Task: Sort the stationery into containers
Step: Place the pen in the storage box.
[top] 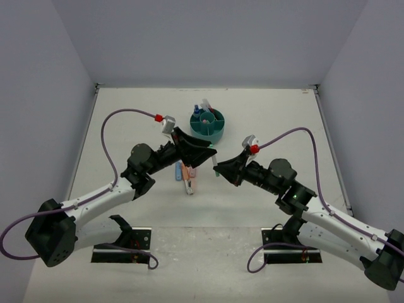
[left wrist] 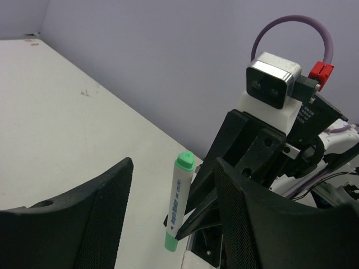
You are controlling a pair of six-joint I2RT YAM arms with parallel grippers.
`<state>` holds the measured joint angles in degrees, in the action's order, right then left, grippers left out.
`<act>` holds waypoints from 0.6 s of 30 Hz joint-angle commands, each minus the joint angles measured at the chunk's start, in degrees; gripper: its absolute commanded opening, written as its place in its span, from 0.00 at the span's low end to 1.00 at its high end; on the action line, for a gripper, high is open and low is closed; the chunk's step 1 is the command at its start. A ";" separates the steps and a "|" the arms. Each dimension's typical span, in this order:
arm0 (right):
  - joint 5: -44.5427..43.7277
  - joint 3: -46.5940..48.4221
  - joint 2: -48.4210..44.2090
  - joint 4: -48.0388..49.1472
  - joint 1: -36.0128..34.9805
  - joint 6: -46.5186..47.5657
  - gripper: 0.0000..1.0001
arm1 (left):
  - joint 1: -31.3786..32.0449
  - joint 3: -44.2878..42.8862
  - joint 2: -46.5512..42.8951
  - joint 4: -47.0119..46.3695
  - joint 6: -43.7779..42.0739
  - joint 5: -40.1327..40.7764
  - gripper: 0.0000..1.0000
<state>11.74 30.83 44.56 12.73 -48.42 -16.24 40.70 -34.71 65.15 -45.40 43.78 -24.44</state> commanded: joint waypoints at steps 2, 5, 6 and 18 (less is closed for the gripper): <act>1.19 2.39 -1.64 -0.41 -0.01 2.00 0.00 | 0.52 -4.64 2.91 -5.67 0.87 -4.79 0.30; 0.11 1.99 -2.21 -0.60 0.00 2.22 0.00 | 0.65 -5.33 4.38 -5.43 1.04 -5.35 0.03; -0.16 1.82 -2.53 -0.49 0.00 2.24 0.00 | 0.69 -5.51 4.69 -5.18 0.92 -5.43 0.00; -36.17 -0.32 -7.88 -7.06 0.08 -3.81 0.99 | 0.52 -19.31 10.41 16.29 -18.46 26.75 0.00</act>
<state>-1.68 30.83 39.12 8.55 -48.50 -16.33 41.41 -46.02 72.27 -36.90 37.45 -17.33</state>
